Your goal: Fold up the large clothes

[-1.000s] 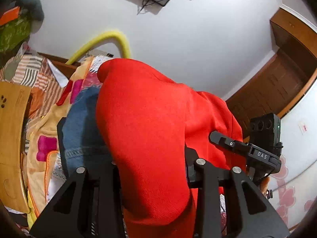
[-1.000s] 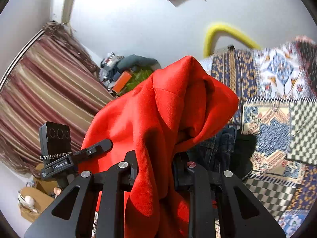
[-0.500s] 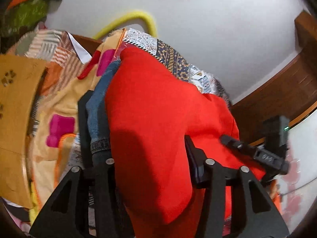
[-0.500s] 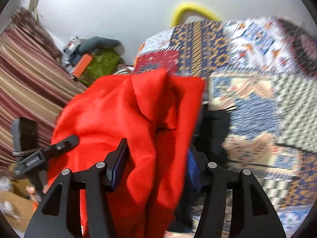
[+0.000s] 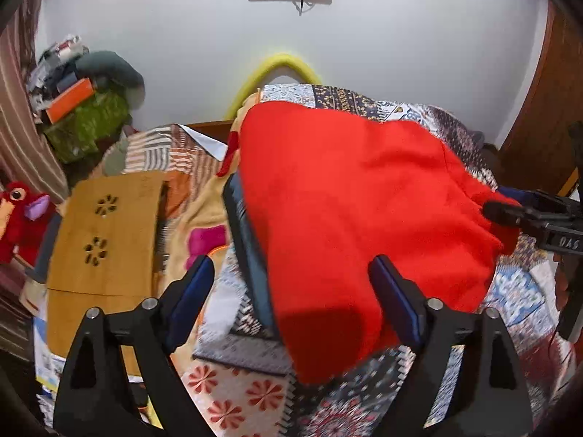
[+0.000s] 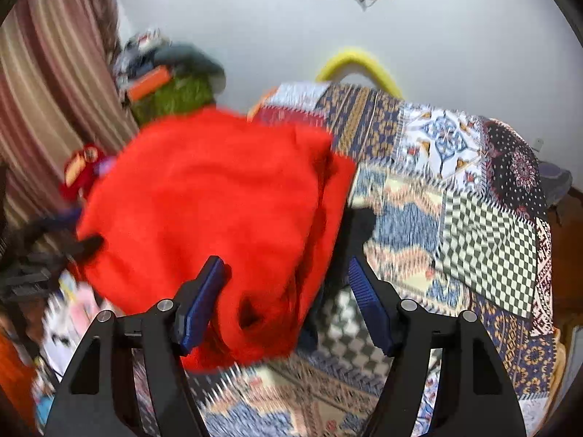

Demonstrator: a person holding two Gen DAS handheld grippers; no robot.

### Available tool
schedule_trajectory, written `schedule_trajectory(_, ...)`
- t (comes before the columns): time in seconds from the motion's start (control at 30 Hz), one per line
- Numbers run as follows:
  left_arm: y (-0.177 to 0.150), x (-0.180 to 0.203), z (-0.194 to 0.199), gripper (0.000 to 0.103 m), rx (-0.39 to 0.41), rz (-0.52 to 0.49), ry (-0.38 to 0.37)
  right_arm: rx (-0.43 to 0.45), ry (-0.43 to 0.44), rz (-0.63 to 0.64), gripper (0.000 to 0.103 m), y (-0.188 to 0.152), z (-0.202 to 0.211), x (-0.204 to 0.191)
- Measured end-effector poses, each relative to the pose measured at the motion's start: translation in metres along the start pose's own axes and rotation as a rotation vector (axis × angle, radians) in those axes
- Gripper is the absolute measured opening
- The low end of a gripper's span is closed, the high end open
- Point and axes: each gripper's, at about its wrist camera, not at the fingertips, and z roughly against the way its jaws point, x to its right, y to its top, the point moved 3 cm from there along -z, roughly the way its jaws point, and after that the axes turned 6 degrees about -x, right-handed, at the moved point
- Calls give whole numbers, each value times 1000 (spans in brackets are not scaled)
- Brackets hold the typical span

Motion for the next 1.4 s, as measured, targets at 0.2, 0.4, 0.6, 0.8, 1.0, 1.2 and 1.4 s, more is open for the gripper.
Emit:
schedule_trajectory(0.2, -27, -9, 20, 90, 2, 14, 44, -45, -47, -20, 67, -33, 8, 12)
schedule_trajectory(0.4, -38, 2, 60, 90, 46, -12, 110, 44, -30, -38, 67, -42, 68, 1)
schedule_trajectory(0.6, -50, 31, 138, 90, 201, -12, 88, 218, 20, -15, 67, -53, 148, -29)
schedule_trajectory(0.8, -68, 64, 218, 90, 387, -18, 54, 449, 79, 4, 67, -77, 232, -59)
schedule_trajectory(1.0, -100, 88, 286, 91, 559, 5, 11, 630, 81, 30, 67, -111, 289, -81)
schedule_trajectory(1.2, -131, 106, 328, 91, 683, 16, 6, 740, 68, 71, 67, -143, 314, -100)
schedule_trajectory(1.4, -165, 126, 350, 91, 767, 0, 29, 780, 80, 62, 68, -158, 314, -106)
